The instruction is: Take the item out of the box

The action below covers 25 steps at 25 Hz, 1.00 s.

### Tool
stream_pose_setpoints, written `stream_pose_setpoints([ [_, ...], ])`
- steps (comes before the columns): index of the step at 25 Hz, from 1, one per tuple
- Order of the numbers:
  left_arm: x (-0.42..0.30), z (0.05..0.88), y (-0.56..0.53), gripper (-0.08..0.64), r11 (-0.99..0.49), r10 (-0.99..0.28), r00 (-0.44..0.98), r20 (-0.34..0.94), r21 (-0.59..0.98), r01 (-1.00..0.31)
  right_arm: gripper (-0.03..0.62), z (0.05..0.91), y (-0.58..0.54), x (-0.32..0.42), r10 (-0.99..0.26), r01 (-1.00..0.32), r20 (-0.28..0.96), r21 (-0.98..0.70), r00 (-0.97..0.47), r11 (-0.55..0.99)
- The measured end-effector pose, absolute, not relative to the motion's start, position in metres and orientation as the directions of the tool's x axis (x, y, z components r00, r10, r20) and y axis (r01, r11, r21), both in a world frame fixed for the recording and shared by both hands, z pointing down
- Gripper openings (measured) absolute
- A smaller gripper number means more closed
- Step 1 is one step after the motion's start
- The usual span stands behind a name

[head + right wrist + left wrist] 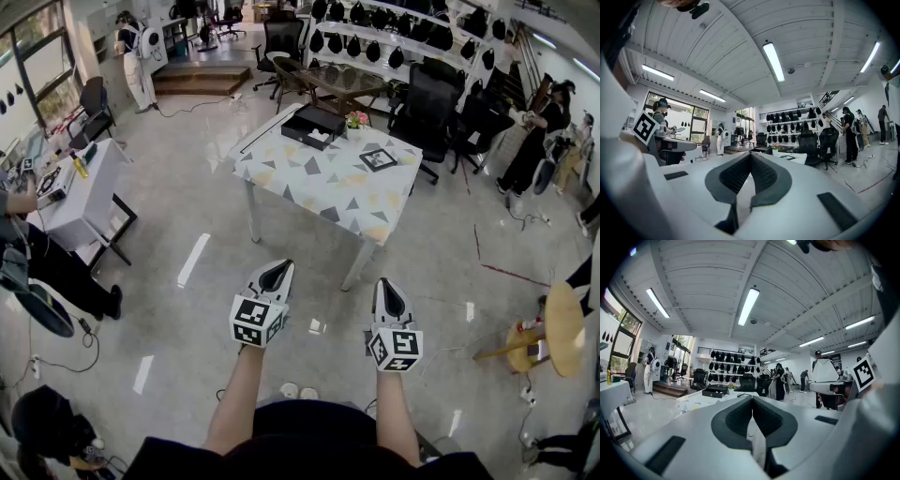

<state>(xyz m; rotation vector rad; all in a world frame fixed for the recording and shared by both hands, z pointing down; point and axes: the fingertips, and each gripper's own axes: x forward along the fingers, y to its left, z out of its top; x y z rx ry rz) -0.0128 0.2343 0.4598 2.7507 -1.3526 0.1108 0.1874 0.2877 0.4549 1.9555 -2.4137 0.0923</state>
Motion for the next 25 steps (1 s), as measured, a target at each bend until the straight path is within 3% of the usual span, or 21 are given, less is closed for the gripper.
stream_pose_setpoints([
  [25,-0.008,0.472,0.235,0.020,-0.612,-0.781,0.613,0.120,0.050,-0.789,0.003,0.466,0.290,0.178,-0.967,-0.971,0.087,-0.032,-0.241,0.239],
])
